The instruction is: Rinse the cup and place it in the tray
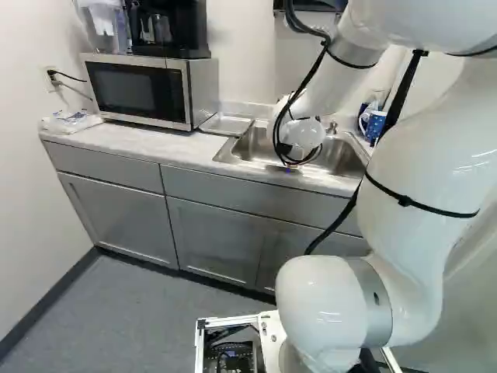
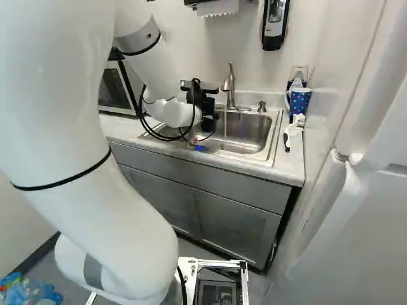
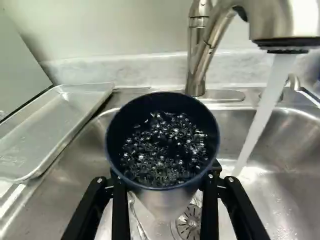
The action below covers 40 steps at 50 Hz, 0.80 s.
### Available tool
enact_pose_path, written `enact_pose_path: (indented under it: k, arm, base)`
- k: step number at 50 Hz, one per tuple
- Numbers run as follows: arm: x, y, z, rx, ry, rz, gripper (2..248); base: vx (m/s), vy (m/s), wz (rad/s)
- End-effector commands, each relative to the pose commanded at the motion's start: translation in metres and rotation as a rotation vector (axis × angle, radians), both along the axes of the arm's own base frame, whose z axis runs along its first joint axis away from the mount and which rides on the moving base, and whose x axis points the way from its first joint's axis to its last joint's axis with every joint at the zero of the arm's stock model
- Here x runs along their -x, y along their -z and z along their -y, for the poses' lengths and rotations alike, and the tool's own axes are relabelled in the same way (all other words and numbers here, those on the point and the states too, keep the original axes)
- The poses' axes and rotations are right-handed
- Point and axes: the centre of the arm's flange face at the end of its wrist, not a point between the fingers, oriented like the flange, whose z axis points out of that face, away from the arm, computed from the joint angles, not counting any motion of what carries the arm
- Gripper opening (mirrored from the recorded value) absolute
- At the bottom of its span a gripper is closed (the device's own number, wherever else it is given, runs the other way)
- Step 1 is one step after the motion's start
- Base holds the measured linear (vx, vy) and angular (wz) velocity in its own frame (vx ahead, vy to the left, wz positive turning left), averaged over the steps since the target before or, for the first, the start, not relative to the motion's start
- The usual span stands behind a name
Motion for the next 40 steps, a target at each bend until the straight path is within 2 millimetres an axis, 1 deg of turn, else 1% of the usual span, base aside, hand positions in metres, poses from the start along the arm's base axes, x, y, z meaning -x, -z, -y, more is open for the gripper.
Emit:
enact_pose_path:
  k: [10, 26, 40]
  arm:
    - [-0.006, -0.002, -0.015, 0.0, -0.032, 0.004, 124]
    - [-0.016, -0.017, -0.038, 0.002, -0.081, 0.039, 124]
    - [-0.015, -0.032, -0.041, 0.004, -0.087, 0.07, 124]
  base:
    - [0.0, 0.0, 0.0]
    - [0.0, 0.0, 0.0]
    - [0.0, 0.0, 0.0]
